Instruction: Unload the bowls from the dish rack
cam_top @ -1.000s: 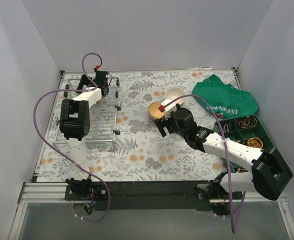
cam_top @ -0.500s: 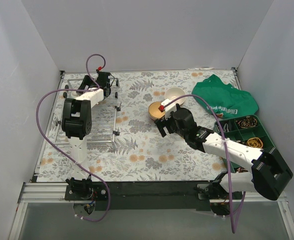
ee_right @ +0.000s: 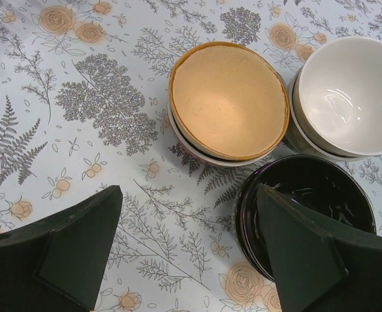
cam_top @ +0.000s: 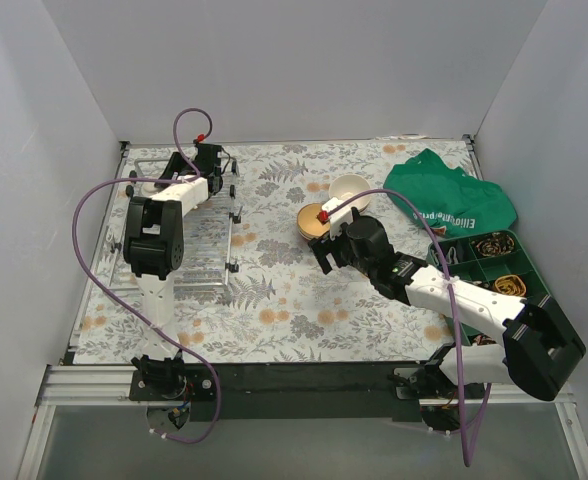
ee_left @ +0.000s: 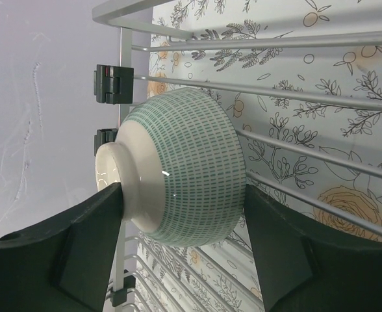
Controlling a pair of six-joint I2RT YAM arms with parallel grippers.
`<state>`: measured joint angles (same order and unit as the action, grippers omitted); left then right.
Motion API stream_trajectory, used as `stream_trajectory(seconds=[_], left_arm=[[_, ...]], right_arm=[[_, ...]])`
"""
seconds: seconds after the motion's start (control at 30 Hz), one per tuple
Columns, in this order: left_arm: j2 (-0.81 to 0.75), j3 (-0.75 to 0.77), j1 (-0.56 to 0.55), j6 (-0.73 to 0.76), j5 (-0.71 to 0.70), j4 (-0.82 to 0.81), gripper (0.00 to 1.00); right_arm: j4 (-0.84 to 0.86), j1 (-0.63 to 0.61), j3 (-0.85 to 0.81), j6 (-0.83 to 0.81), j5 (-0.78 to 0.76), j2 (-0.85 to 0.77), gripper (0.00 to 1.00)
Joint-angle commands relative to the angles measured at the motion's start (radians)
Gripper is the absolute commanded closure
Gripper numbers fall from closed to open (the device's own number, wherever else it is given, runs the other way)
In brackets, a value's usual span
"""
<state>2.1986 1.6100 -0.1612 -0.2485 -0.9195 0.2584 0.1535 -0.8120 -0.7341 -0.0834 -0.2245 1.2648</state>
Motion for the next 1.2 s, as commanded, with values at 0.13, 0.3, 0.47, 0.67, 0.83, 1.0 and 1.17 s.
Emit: stream_trajectory(seconds=[0.13, 0.3, 0.47, 0.67, 0.83, 1.0, 1.17], left_arm=[[-0.140, -0.016, -0.021, -0.043, -0.024, -0.004, 0.72], [-0.183, -0.015, -0.024, -0.074, -0.022, -0.002, 0.78], [-0.247, -0.019, -0.024, -0.109, -0.010, -0.001, 0.89], [-0.324, -0.027, -0.024, -0.219, 0.071, 0.054, 0.95], [-0.381, -0.048, -0.024, -0.339, 0.169, 0.116, 0.96], [-0.486, -0.100, -0.023, -0.480, 0.300, 0.162, 0.96], [-0.591, -0.194, -0.021, -0.606, 0.500, 0.163, 0.97]], right_arm=[[0.049, 0.000, 0.009, -0.007, 0.027, -0.025, 0.08], [0.049, 0.000, 0.009, -0.007, 0.028, -0.031, 0.08], [0.047, 0.000, 0.009, -0.006, 0.040, -0.035, 0.08], [0.049, 0.000, 0.009, -0.003, 0.057, -0.041, 0.09], [0.049, 0.000, 0.007, 0.001, 0.083, -0.047, 0.09], [0.049, 0.000, 0.007, 0.004, 0.128, -0.054, 0.09], [0.061, 0.000, 0.013, 0.007, 0.183, -0.067, 0.09]])
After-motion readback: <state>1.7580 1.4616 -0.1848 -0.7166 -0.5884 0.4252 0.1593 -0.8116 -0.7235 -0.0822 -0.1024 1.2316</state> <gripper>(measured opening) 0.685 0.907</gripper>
